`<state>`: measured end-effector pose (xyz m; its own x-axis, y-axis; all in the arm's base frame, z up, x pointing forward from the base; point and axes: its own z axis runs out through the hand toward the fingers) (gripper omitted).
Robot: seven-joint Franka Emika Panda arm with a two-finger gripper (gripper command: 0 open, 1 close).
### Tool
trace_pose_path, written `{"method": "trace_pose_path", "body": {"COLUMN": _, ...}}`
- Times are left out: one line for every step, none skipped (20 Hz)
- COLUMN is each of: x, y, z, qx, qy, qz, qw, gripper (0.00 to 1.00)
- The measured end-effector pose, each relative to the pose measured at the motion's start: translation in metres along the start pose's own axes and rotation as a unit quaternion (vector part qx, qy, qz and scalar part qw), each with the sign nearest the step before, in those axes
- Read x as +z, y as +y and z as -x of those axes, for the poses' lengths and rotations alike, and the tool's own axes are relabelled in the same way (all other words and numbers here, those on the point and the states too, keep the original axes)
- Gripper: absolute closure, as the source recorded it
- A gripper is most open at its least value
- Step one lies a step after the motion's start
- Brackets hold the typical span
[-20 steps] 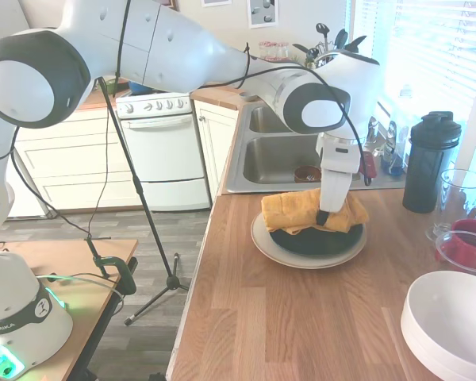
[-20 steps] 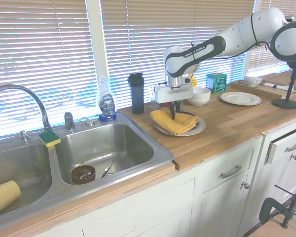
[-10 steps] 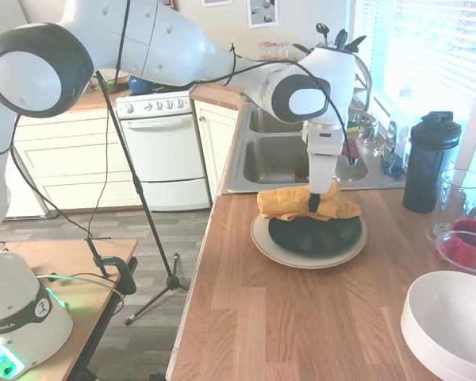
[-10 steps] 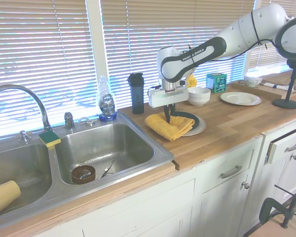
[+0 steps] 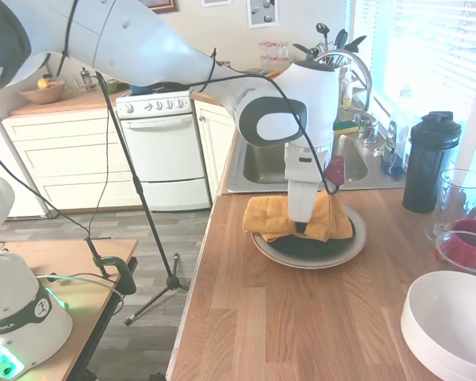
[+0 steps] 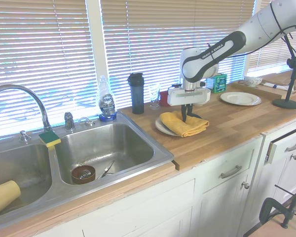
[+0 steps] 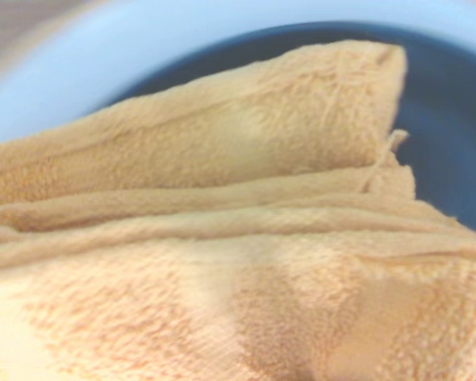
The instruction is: Wipe the blue plate in counterclockwise motion
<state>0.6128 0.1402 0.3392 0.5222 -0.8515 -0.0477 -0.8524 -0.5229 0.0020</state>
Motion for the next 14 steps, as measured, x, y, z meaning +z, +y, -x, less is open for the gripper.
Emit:
{"method": "trace_pose_path", "body": {"x": 0.000, "y": 0.005, "z": -0.008, "qx": 0.004, "qy": -0.005, "qz": -0.002, "qw": 1.0000, "gripper": 1.00}}
{"method": "trace_pose_path", "body": {"x": -0.001, "y": 0.009, "z": -0.016, "qx": 0.008, "qy": -0.009, "qz": -0.004, "qw": 0.9999, "gripper": 1.00}}
{"method": "trace_pose_path", "body": {"x": -0.002, "y": 0.012, "z": -0.023, "qx": 0.012, "qy": -0.012, "qz": -0.005, "qw": 0.9999, "gripper": 1.00}}
{"method": "trace_pose_path", "body": {"x": -0.002, "y": 0.014, "z": -0.029, "qx": 0.016, "qy": -0.014, "qz": -0.006, "qw": 0.9997, "gripper": 1.00}}
{"method": "trace_pose_path", "body": {"x": -0.003, "y": 0.016, "z": -0.034, "qx": 0.020, "qy": -0.016, "qz": -0.007, "qw": 0.9996, "gripper": 1.00}}
{"method": "trace_pose_path", "body": {"x": -0.004, "y": 0.018, "z": -0.039, "qx": 0.023, "qy": -0.018, "qz": -0.005, "qw": 0.9996, "gripper": 1.00}}
{"method": "trace_pose_path", "body": {"x": -0.005, "y": 0.018, "z": -0.042, "qx": 0.026, "qy": -0.019, "qz": -0.002, "qw": 0.9995, "gripper": 1.00}}
{"method": "trace_pose_path", "body": {"x": -0.006, "y": 0.017, "z": -0.046, "qx": 0.027, "qy": -0.021, "qz": 0.002, "qw": 0.9994, "gripper": 1.00}}
{"method": "trace_pose_path", "body": {"x": -0.007, "y": 0.014, "z": -0.049, "qx": 0.028, "qy": -0.023, "qz": 0.006, "qw": 0.9993, "gripper": 1.00}}
{"method": "trace_pose_path", "body": {"x": -0.009, "y": 0.010, "z": -0.051, "qx": 0.028, "qy": -0.025, "qz": 0.010, "qw": 0.9992, "gripper": 1.00}}
{"method": "trace_pose_path", "body": {"x": -0.009, "y": 0.004, "z": -0.053, "qx": 0.027, "qy": -0.027, "qz": 0.013, "qw": 0.9992, "gripper": 1.00}}
{"method": "trace_pose_path", "body": {"x": -0.010, "y": -0.003, "z": -0.054, "qx": 0.025, "qy": -0.029, "qz": 0.015, "qw": 0.9991, "gripper": 1.00}}
{"method": "trace_pose_path", "body": {"x": -0.011, "y": -0.009, "z": -0.054, "qx": 0.023, "qy": -0.030, "qz": 0.018, "qw": 0.9991, "gripper": 1.00}}
{"method": "trace_pose_path", "body": {"x": -0.011, "y": -0.016, "z": -0.054, "qx": 0.020, "qy": -0.031, "qz": 0.021, "qw": 0.9991, "gripper": 1.00}}
